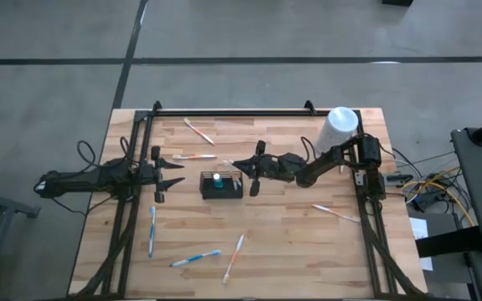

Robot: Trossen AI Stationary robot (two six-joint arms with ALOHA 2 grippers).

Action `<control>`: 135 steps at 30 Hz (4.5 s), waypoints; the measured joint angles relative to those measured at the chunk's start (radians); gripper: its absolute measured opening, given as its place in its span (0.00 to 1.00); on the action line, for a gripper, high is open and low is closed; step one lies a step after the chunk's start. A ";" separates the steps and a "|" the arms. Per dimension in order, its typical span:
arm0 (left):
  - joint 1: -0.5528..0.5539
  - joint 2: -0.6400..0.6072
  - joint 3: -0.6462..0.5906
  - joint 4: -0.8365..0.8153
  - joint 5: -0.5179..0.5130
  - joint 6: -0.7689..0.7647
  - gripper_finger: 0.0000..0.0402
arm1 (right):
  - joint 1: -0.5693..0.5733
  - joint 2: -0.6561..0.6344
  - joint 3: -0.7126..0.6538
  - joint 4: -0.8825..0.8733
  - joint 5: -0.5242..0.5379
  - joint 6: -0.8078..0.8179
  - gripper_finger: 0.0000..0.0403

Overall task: Pick & Place toothbrushing station
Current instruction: Put the orange toothbrush into the right section of the wire organizer

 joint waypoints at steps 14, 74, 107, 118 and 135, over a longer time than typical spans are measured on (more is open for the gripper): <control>0.000 0.000 0.000 0.000 0.000 0.000 0.46 | 0.000 0.000 0.000 0.001 0.002 0.053 0.20; 0.000 0.000 0.000 0.000 0.000 0.000 0.46 | 0.142 -0.943 0.237 -2.786 0.415 1.617 0.37; 0.000 0.000 0.000 0.000 0.000 0.000 0.47 | 0.130 -0.864 -0.003 -2.694 0.280 2.043 0.45; 0.000 0.000 0.000 0.000 0.000 0.000 0.46 | 0.051 -0.793 0.003 -2.509 0.348 2.082 0.43; 0.000 0.000 0.000 0.000 0.000 0.000 0.46 | 0.029 -0.748 0.051 -2.712 0.276 1.582 0.42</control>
